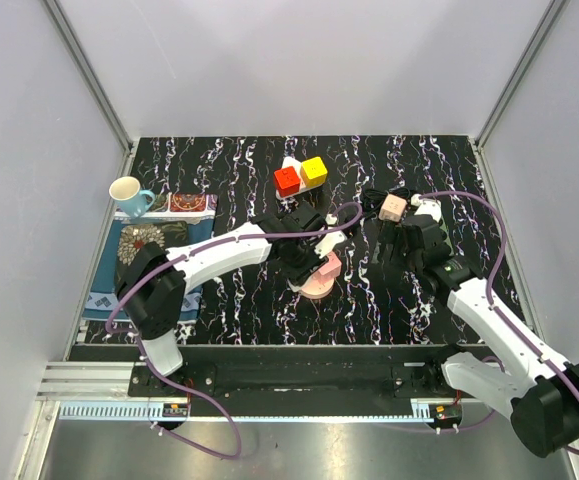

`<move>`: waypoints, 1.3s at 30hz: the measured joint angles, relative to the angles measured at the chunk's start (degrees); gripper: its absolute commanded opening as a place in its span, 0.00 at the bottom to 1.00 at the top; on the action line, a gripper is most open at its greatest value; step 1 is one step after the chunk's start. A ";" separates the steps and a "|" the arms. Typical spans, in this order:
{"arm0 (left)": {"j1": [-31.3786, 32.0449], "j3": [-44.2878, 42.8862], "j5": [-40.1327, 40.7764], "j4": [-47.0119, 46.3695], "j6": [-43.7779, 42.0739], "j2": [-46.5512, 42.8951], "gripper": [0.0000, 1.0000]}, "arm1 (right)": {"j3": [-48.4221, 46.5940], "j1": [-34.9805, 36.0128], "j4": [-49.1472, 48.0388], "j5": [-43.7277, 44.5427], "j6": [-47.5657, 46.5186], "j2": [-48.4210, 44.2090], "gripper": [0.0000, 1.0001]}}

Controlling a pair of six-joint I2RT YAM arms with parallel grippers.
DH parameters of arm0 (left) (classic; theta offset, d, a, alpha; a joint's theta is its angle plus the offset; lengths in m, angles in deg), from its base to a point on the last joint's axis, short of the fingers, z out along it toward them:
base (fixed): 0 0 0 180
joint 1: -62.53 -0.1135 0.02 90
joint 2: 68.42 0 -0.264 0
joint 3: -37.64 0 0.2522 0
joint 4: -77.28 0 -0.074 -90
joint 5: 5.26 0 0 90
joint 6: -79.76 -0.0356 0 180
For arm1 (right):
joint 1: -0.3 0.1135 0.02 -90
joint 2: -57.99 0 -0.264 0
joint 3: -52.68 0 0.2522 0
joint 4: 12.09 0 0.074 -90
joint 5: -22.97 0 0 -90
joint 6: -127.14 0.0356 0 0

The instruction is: Insert the plug

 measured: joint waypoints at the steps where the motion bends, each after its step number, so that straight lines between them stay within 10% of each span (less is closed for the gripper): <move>1: 0.02 0.00 0.00 -0.07 0.00 0.13 0.00 | 0.04 0.00 0.00 0.00 0.00 -0.11 0.98; 39: 0.04 -2.40 -0.81 -0.59 -1.22 3.65 0.00 | 0.11 -0.02 0.09 -1.57 -0.07 1.03 0.99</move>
